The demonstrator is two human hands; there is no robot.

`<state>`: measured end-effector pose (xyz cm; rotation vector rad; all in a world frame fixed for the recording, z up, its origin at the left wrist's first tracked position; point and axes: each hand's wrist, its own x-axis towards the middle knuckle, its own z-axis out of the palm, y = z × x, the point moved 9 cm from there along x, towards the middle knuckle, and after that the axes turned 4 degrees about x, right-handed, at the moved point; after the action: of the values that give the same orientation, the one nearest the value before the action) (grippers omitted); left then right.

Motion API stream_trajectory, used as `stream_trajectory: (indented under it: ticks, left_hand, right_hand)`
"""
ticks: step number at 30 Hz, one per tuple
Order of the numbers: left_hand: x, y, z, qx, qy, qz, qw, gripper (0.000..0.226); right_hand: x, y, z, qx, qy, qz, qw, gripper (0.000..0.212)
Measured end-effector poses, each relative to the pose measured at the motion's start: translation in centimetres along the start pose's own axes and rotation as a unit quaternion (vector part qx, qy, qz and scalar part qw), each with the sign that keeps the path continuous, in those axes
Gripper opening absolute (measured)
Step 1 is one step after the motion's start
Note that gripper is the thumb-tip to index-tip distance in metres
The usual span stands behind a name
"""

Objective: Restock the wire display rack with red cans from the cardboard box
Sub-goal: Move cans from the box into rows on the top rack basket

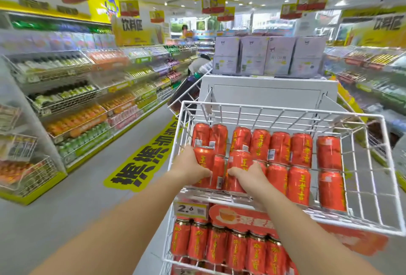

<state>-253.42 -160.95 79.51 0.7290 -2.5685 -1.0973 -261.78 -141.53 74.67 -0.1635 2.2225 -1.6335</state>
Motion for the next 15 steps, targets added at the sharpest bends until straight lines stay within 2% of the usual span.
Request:
stream_trajectory:
  ticks: [2, 5, 8, 10, 15]
  left_hand:
    - [0.7, -0.5, 0.9, 0.023, -0.007, -0.003, 1.000, 0.049]
    - [1.7, -1.3, 2.3, 0.033, -0.009, 0.009, 0.999, 0.043]
    - [2.4, -1.8, 3.2, 0.022, -0.003, 0.025, 0.999, 0.044]
    - [2.7, -2.1, 3.7, 0.017, -0.001, 0.034, 0.999, 0.047]
    - [3.1, -2.6, 3.9, 0.022, -0.018, 0.046, 0.999, 0.069]
  right_hand:
    - [0.8, 0.8, 1.2, 0.000, -0.016, 0.019, 1.000, 0.076]
    - [1.9, 1.0, 2.1, -0.032, -0.005, 0.025, 0.999, 0.088]
    - [2.7, 0.5, 2.5, -0.048, 0.010, 0.001, 0.999, 0.072]
    - [2.7, 0.5, 2.4, -0.058, 0.036, -0.002, 0.998, 0.069]
    - [2.0, 0.2, 2.5, -0.143, 0.065, -0.004, 0.988, 0.081]
